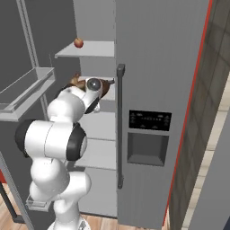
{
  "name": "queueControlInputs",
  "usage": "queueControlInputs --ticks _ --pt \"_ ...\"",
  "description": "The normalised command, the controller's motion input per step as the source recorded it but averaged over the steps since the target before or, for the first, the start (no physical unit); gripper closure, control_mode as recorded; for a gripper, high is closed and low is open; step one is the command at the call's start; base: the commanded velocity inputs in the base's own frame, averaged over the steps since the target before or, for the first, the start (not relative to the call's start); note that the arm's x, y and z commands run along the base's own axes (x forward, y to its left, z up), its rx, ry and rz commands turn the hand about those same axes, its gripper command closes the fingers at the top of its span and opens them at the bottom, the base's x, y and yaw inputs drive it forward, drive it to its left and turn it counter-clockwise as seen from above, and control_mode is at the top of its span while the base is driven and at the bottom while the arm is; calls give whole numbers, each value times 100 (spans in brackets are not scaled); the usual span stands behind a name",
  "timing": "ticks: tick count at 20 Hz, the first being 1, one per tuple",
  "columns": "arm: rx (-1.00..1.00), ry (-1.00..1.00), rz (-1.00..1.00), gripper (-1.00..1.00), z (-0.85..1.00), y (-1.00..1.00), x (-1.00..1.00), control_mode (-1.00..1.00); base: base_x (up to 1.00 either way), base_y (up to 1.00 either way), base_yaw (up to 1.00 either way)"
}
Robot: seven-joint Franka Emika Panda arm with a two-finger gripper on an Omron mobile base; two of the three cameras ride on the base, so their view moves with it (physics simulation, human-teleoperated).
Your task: Pick the chicken drumstick and avocado from their plates and place them in the bowl. Then put the bowl in the fridge.
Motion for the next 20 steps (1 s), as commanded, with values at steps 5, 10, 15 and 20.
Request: queueControlInputs --ticks 5,10,15,20 --pt "-13 0 0 100 -7 10 43 -100 0 0 0" --pt "-4 3 0 100 -8 10 38 -100 0 0 0" --pt "0 4 0 100 -2 4 46 -100 0 0 0" --pt "0 2 0 100 -1 0 46 -100 0 0 0"
